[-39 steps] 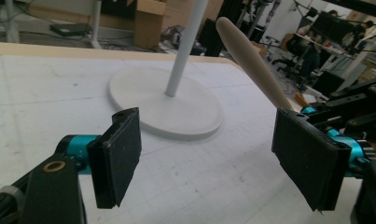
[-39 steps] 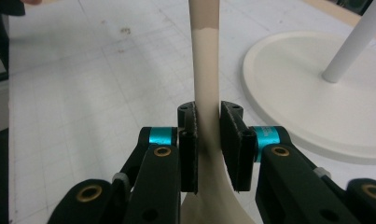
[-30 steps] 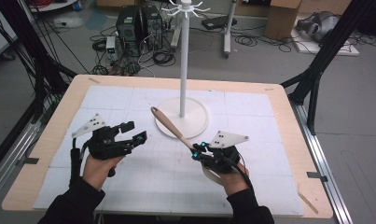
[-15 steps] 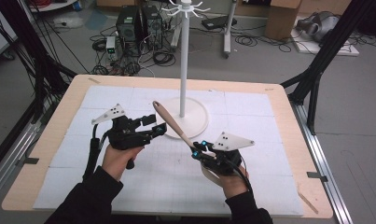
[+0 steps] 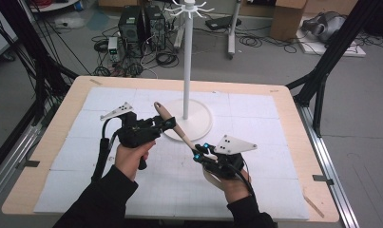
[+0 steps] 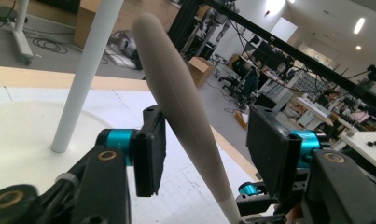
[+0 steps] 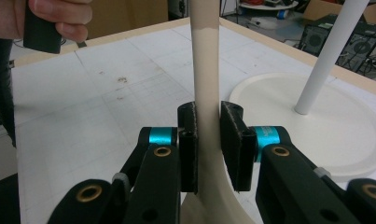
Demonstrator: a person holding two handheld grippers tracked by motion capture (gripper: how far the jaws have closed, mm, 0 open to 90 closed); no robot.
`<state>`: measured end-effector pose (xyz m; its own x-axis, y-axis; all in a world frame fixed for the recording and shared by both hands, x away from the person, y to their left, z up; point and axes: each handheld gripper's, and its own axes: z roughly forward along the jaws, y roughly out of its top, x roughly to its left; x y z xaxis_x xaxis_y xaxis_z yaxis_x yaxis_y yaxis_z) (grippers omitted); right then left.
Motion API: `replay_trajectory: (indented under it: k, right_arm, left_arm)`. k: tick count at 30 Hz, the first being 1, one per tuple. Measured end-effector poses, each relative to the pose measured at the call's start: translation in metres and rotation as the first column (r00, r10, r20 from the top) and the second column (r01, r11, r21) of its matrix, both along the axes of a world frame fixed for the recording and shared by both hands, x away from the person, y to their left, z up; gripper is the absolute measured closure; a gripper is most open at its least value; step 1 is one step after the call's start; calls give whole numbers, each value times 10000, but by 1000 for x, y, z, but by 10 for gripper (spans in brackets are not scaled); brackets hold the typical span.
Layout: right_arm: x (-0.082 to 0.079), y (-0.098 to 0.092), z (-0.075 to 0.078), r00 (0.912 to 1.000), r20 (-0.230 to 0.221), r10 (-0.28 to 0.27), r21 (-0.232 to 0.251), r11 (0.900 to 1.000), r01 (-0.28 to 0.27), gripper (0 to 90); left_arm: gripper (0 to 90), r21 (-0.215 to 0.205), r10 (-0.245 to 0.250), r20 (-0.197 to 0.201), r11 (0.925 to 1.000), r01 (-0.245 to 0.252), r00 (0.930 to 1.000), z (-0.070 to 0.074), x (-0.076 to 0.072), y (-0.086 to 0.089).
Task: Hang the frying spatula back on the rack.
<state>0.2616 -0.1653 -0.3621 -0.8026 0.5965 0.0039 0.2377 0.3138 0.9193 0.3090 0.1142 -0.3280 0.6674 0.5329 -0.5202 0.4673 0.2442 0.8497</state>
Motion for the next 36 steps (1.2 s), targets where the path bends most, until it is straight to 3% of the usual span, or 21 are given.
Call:
replay_trajectory:
  k: [11, 20, 28, 32, 36]
  right_arm:
    - [0, 4, 0, 10000, -23, -14, 48, 10000, 14, 772]
    - [0, 6, 0, 10000, 12, 19, 143, 9999, -19, 771]
    - [-2, 5, 5, 9992, 362, 152, 625, 9979, -174, 764]
    - [-2, 3, 7, 9990, 315, 327, 858, 9957, -353, 749]
    - [-2, 1, 10, 9974, 473, 536, 1161, 9915, -587, 669]
  left_arm:
    - [676, -341, 127, -193, 9993, -133, 9997, 2, 2, 1]
    - [716, -841, -202, -182, 9963, 186, 9996, 7, 0, -2]
    - [728, -609, -639, 764, 9958, 686, 9950, 27, -6, -9]
    - [730, -329, -954, 1220, 9944, 1001, 9879, 33, -7, -11]
    - [733, -13, -1177, 1771, 9928, 1198, 9771, 39, -8, -10]
